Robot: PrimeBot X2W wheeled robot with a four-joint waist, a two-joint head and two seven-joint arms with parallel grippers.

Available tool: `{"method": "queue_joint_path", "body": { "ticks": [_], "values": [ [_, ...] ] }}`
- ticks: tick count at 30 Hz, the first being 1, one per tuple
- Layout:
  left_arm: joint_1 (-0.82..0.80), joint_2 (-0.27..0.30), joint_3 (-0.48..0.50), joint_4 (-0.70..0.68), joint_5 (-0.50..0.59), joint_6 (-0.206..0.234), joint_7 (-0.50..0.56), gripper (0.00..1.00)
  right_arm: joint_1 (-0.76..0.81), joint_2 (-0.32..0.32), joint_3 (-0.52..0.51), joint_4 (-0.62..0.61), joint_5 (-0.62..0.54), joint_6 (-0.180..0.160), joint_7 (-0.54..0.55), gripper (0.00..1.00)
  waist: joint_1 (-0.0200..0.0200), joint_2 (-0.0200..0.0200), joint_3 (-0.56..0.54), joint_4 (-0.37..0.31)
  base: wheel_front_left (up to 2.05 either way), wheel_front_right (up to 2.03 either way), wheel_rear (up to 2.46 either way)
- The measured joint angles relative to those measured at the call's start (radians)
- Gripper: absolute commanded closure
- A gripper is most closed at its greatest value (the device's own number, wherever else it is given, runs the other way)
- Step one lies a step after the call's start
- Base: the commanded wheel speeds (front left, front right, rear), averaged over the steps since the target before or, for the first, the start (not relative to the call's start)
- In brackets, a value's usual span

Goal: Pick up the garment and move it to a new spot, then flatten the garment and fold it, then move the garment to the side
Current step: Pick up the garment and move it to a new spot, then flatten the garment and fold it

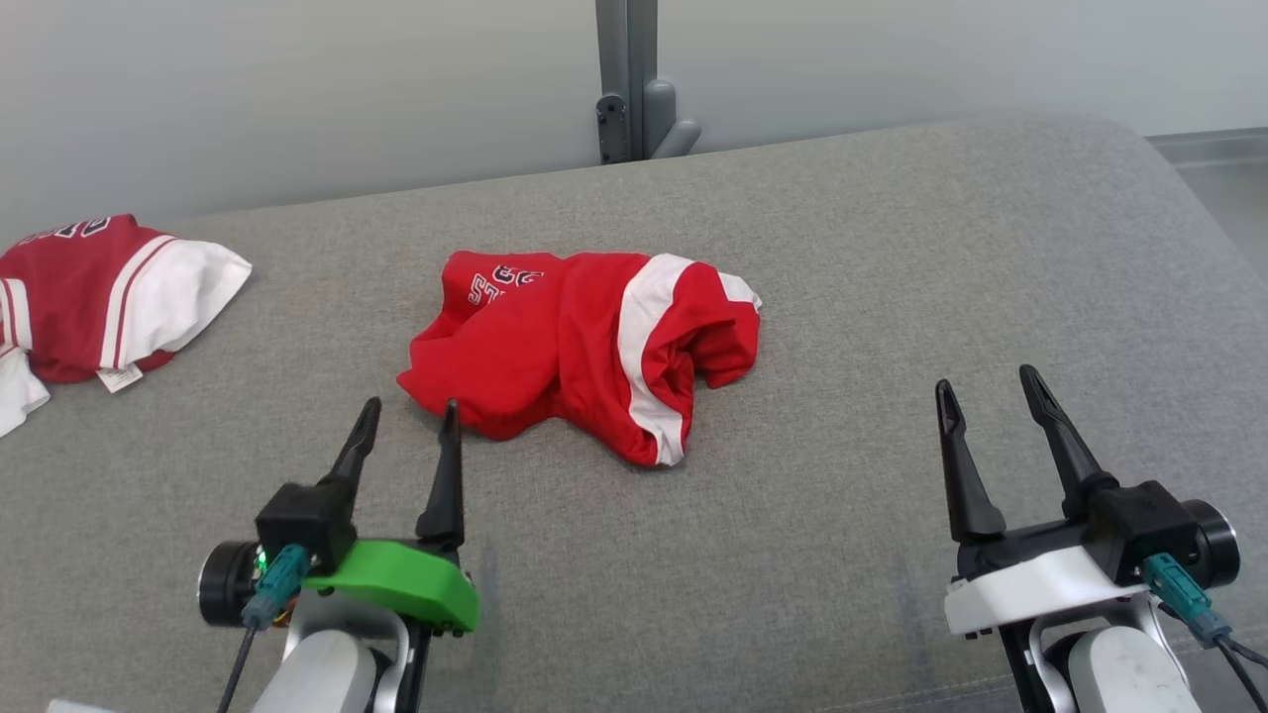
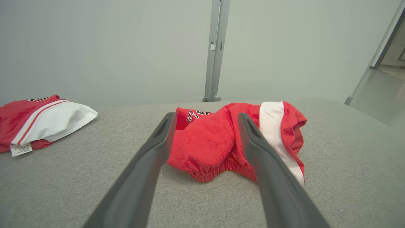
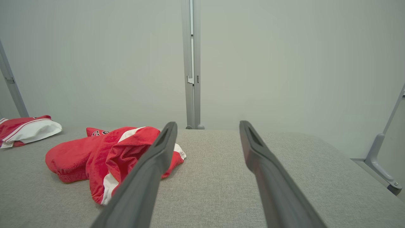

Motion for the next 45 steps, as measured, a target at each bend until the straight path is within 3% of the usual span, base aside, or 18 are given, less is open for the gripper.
{"method": "queue_joint_path", "body": {
  "ticks": [6,10,17,26,45],
  "values": [
    [0.171,-0.001,0.146,-0.14,0.053,0.049,0.0,0.0,0.009,0.0,0.002,0.012,0.003,0.0,0.0,0.0,0.0,0.0,-0.022,0.023,0.0,0.0,0.0],
    [0.27,-0.013,0.208,-0.208,0.094,0.053,0.0,0.0,0.026,0.0,0.005,0.012,0.005,0.0,0.0,0.0,0.0,0.0,-0.028,0.037,0.0,0.0,0.0],
    [0.368,-0.059,0.276,-0.245,0.15,0.027,0.0,0.0,0.043,0.0,0.004,0.012,0.019,0.0,0.0,0.0,0.0,0.0,-0.031,0.055,0.0,0.0,0.0],
    [0.38,-0.105,0.35,-0.24,0.197,-0.028,0.0,0.0,0.058,0.0,0.014,0.013,0.033,0.0,0.0,0.0,0.0,0.0,-0.037,0.058,0.0,0.0,0.0],
    [0.377,-0.146,0.384,-0.199,0.243,-0.09,0.0,0.0,0.056,0.0,0.013,0.012,0.036,0.0,0.0,0.0,0.0,0.0,-0.023,0.046,0.0,0.0,0.0]
  ]
}}
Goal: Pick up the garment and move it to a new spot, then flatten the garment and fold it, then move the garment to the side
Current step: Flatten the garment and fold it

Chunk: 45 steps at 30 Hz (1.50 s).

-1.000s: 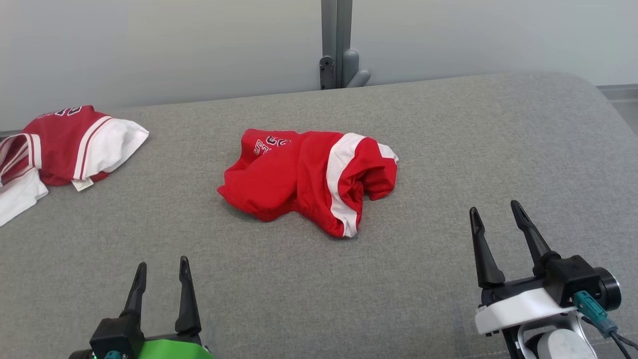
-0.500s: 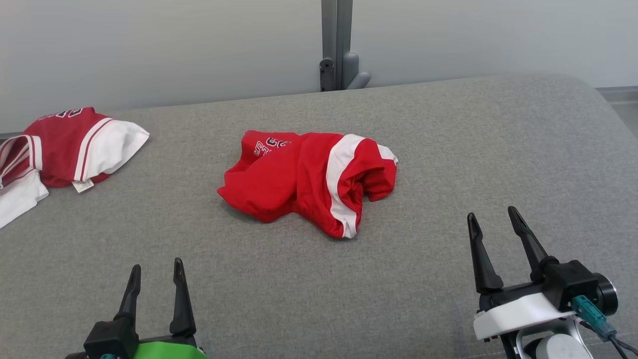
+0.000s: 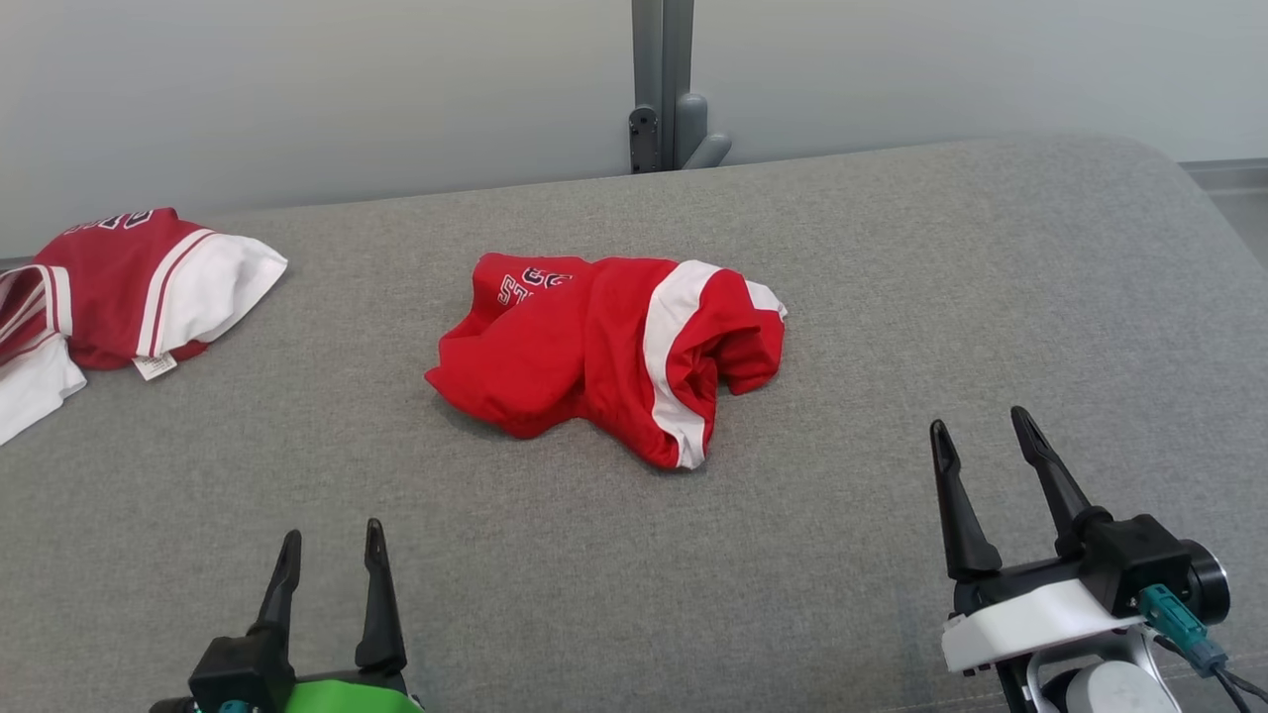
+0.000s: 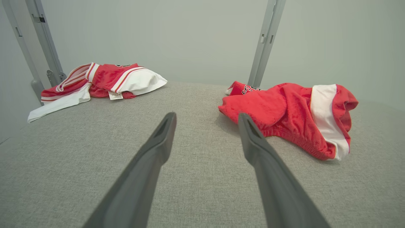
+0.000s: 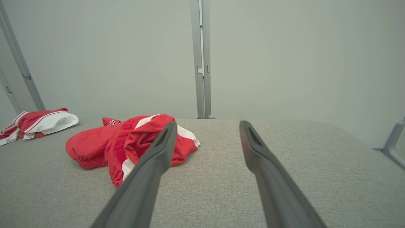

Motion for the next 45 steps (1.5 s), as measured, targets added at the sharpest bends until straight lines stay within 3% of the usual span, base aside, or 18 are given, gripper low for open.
{"method": "queue_joint_path", "body": {
  "ticks": [6,14,24,30,36,38,39,45],
  "values": [
    [-0.062,-0.005,-0.061,0.05,0.007,-0.031,0.0,0.0,-0.011,0.0,-0.002,-0.005,-0.003,0.0,0.0,0.0,0.0,0.0,0.017,-0.005,0.0,0.0,0.0],
    [-0.228,-0.008,-0.141,0.259,-0.01,-0.055,0.001,0.0,-0.039,0.0,0.007,-0.015,-0.01,0.0,0.0,0.0,0.0,0.0,0.052,-0.029,0.0,0.0,0.0],
    [-0.457,-0.011,-0.217,0.493,-0.057,-0.038,0.001,0.0,-0.085,0.0,0.022,-0.025,-0.015,0.0,0.0,0.0,0.0,0.0,0.134,-0.087,0.0,0.0,0.0],
    [-0.562,-0.011,-0.202,0.602,-0.054,-0.015,0.0,0.0,-0.117,0.0,0.025,-0.03,-0.008,0.0,0.0,0.0,0.0001,0.0,0.194,-0.13,0.0,0.0,0.0],
    [-0.625,-0.004,-0.19,0.721,-0.049,-0.024,0.0,0.0,-0.128,0.0,0.032,-0.033,-0.002,0.0,0.0,0.0,0.0001,0.0,0.242,-0.17,0.0,0.0,0.0],
    [-0.648,0.003,-0.18,0.735,-0.048,-0.023,0.0,0.71,-0.133,0.0,0.031,-0.034,0.002,0.0,0.0,0.0,0.0,0.0,0.254,-0.18,0.0,0.0,0.0],
    [-0.658,0.008,-0.178,0.737,-0.044,-0.022,0.0,1.0,-0.135,0.0,0.03,-0.034,0.002,0.0,0.0,0.0,0.0001,0.0,0.259,-0.183,0.0,0.0,0.0],
    [-0.668,0.032,-0.181,0.737,-0.003,-0.02,0.0,1.0,-0.139,0.0,0.026,-0.034,0.011,0.0,0.0,0.0,0.0001,0.0,0.267,-0.189,0.0,0.0,0.0]
  ]
}}
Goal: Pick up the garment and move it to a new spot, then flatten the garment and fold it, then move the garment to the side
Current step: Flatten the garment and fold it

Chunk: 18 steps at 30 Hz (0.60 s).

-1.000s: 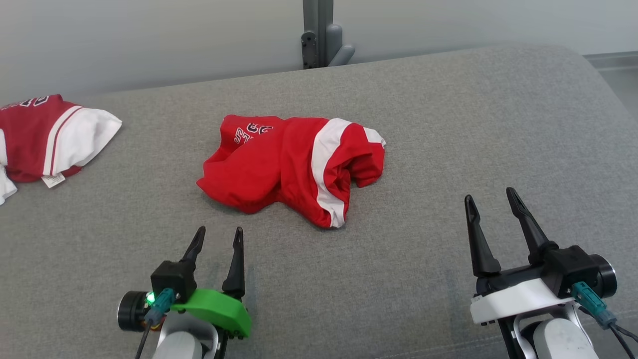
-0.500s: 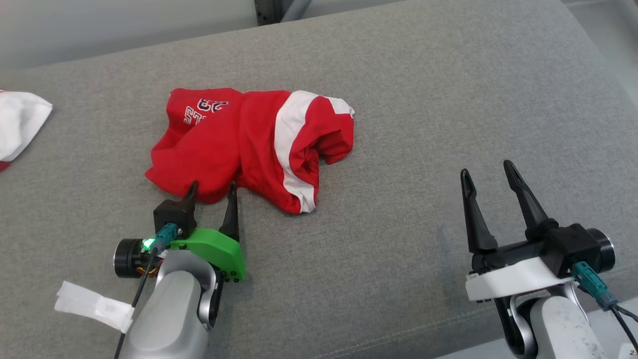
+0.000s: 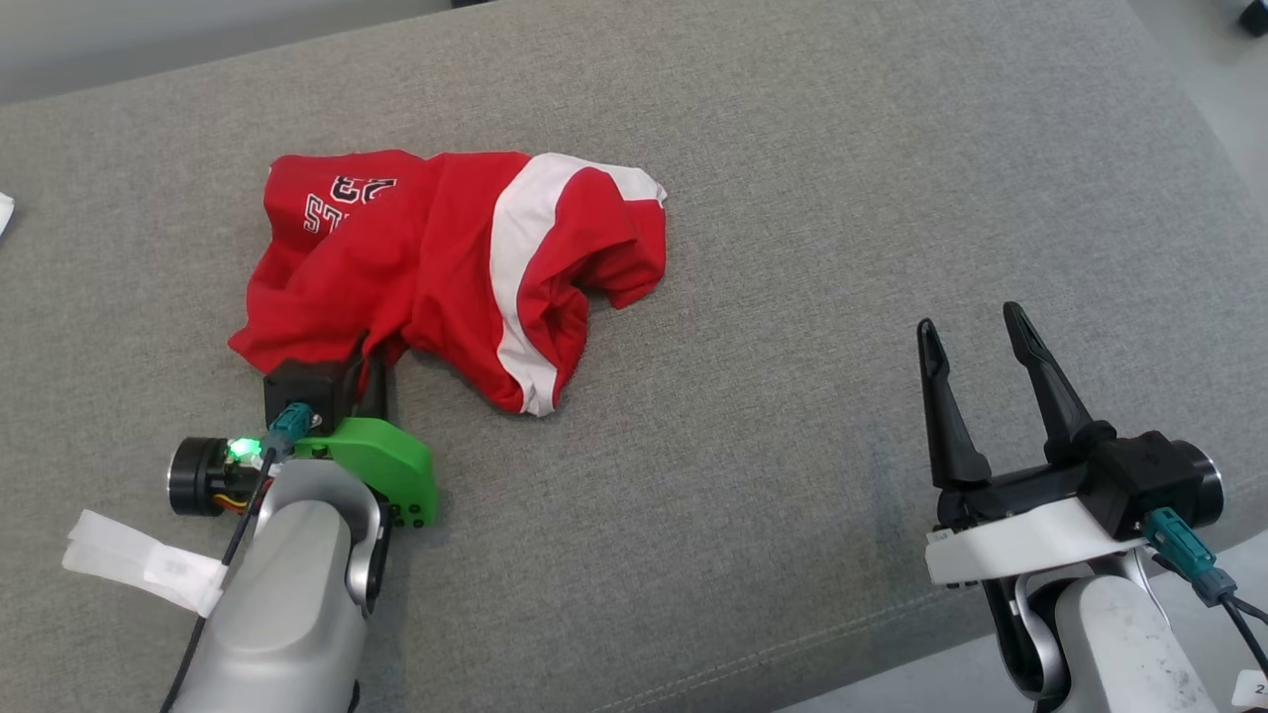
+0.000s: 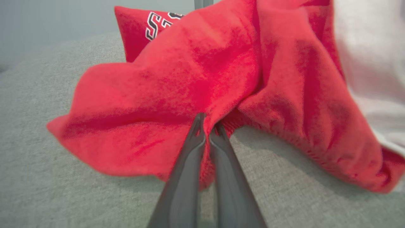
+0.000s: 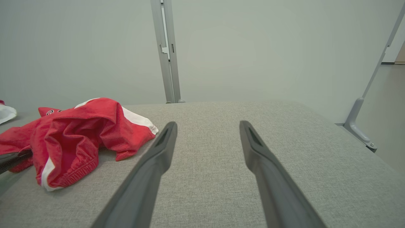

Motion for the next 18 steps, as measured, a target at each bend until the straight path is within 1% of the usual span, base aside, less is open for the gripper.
{"method": "queue_joint_path", "body": {
  "ticks": [3,6,13,18],
  "values": [
    [-0.002,0.019,-0.001,-0.027,0.019,0.005,0.0,1.0,-0.001,0.0,-0.002,0.001,0.002,0.0,0.0,0.0,0.0,0.0,-0.005,0.006,0.0,0.0,0.0],
    [-0.007,0.043,-0.011,-0.089,0.064,0.013,0.0,1.0,-0.001,0.0,-0.003,0.002,0.008,0.0,0.0,0.0,0.0,0.0,-0.013,0.012,0.0,0.0,0.0],
    [-0.018,0.089,-0.061,-0.298,0.172,0.021,0.0,1.0,0.0,0.0,-0.004,0.005,0.01,0.0,0.0,0.0,0.0,0.0,-0.037,0.021,0.0,0.0,0.0],
    [-0.019,0.112,-0.089,-0.444,0.212,0.02,0.0,1.0,0.004,0.0,-0.013,0.006,0.01,0.0,0.0,0.0,0.0,0.0,-0.06,0.022,0.0,0.0,0.0]
  ]
}}
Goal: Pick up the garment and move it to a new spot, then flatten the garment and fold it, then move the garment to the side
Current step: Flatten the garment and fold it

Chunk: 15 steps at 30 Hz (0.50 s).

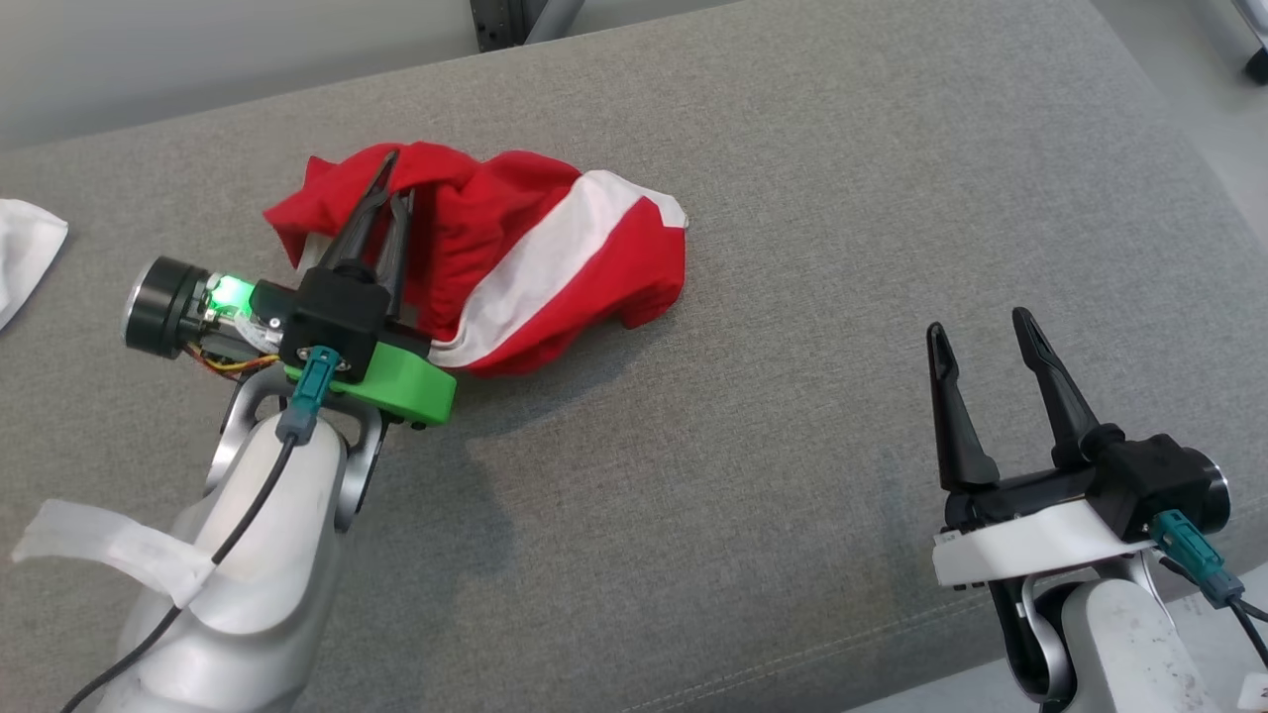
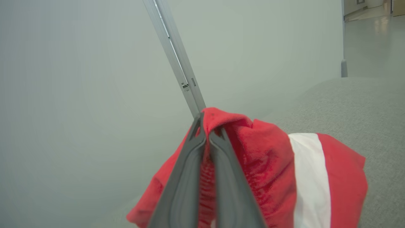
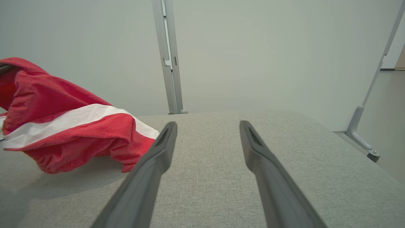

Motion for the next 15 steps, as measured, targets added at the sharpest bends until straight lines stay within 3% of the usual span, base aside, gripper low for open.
{"method": "queue_joint_path", "body": {
  "ticks": [4,6,9,12,15],
  "values": [
    [-0.001,0.018,-0.023,-0.136,0.027,-0.011,0.0,1.0,0.004,0.0,-0.005,0.0,0.0,0.0,0.0,0.0,0.0,0.0,-0.016,-0.001,0.0,0.0,0.0],
    [-0.007,0.03,-0.039,-0.246,0.035,-0.03,0.0,1.0,0.007,0.0,-0.005,0.0,0.0,0.0,0.0,0.0,0.0,0.0,-0.022,-0.006,0.0,0.0,0.0],
    [-0.023,0.033,-0.05,-0.306,0.019,-0.063,0.0,1.0,0.011,0.0,-0.003,-0.002,0.0,0.0,0.0,0.0,0.0,0.0,-0.021,-0.015,0.0,0.0,0.0],
    [-0.032,0.038,-0.07,-0.248,0.0,-0.1,0.0,1.0,0.011,0.0,0.002,-0.003,0.0,0.0,0.0,0.0,0.0,0.0,-0.016,-0.025,0.0,0.0,0.0],
    [-0.057,0.04,-0.085,-0.099,-0.033,-0.123,0.013,1.0,0.01,0.0,0.009,-0.004,0.0,0.0,0.0,0.0,0.0,0.0,-0.004,-0.035,0.0,0.0,0.0]
  ]
}}
